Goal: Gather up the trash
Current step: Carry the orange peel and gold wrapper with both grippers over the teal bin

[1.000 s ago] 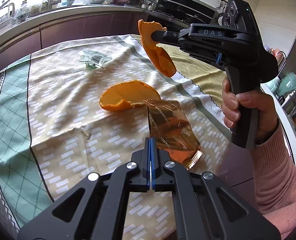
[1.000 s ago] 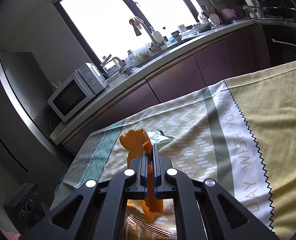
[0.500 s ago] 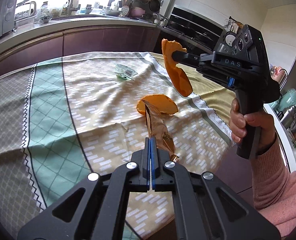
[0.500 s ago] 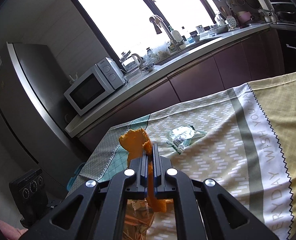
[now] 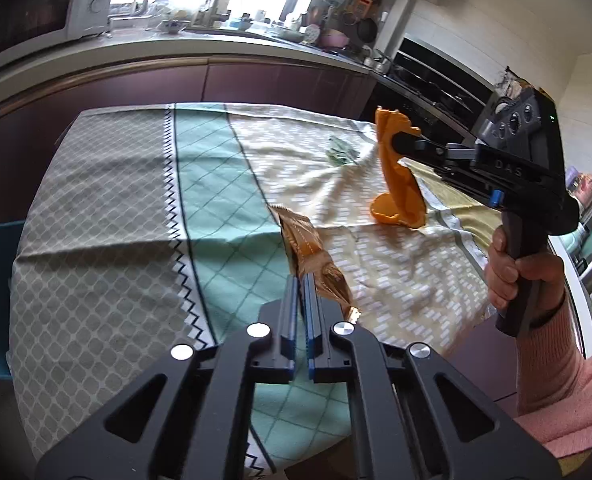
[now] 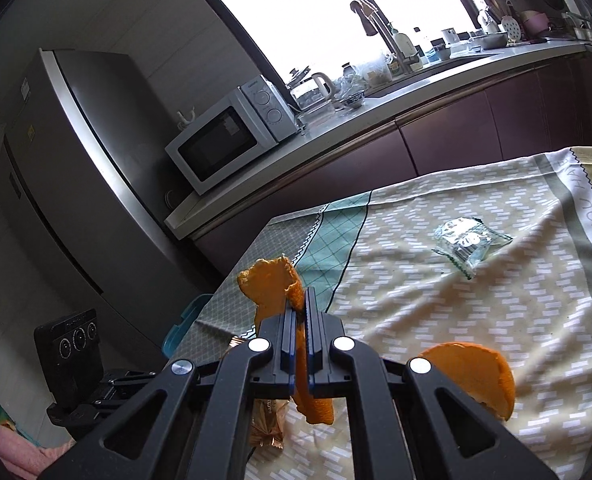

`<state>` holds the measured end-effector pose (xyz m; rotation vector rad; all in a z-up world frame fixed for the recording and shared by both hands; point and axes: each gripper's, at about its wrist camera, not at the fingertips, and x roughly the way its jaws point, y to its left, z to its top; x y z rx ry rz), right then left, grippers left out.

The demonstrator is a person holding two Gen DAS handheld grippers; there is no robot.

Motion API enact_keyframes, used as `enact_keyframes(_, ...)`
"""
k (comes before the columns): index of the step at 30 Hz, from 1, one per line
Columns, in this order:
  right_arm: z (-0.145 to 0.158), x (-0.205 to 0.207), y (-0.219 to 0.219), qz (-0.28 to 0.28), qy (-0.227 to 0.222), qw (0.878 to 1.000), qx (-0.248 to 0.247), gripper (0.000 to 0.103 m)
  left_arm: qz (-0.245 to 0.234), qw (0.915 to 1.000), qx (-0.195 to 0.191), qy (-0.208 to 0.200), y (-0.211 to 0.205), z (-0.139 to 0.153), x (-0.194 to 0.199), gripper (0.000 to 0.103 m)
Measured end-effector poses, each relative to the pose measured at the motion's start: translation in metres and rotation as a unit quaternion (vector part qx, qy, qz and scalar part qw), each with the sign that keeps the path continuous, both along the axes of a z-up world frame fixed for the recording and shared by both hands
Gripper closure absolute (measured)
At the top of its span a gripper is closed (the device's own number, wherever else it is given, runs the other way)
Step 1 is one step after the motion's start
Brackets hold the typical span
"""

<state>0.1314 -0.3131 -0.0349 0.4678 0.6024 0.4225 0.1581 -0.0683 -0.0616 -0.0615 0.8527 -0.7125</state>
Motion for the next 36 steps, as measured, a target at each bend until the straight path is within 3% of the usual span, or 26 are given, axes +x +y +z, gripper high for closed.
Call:
enact_keyframes(2,-0.002,0.002,0.006,0.005,0.004,1.000,0.001,0.100,0.004,0.9999,0.002,0.014,0.004,-0.010,0.005,0.081)
enact_keyframes(7,-0.009,0.005,0.015,0.014,0.018,1.000,-0.001,0.100,0.002,0.9994,0.015,0.030,-0.001,-0.025,0.007,0.076)
enact_keyframes(9,-0.012,0.004,0.015,0.015,0.023,1.000,0.000,0.100,0.004,0.9994,0.013,0.033,-0.001,-0.026,0.007,0.066)
enact_keyframes(14,-0.016,0.004,0.015,0.015,0.030,0.999,0.004,0.100,-0.001,0.9989,0.012,0.046,-0.007,-0.033,0.006,0.061)
enact_keyframes(16,-0.017,0.004,0.014,0.017,0.033,0.999,0.006,0.100,-0.003,0.9988,0.019,0.045,-0.013,-0.035,0.005,0.064)
enact_keyframes(18,-0.019,0.004,0.014,0.019,0.035,0.999,0.007,0.100,-0.006,0.9987,0.020,0.046,-0.018,-0.036,0.004,0.087)
enact_keyframes(21,-0.019,0.006,0.017,0.025,0.036,0.999,0.006,0.100,-0.004,0.9987,0.025,0.044,-0.021,-0.035,0.004,0.096)
enact_keyframes(36,-0.005,0.027,0.065,0.073,0.028,0.997,0.004,0.100,0.042,0.9985,0.014,-0.034,0.031,0.011,-0.012,0.102)
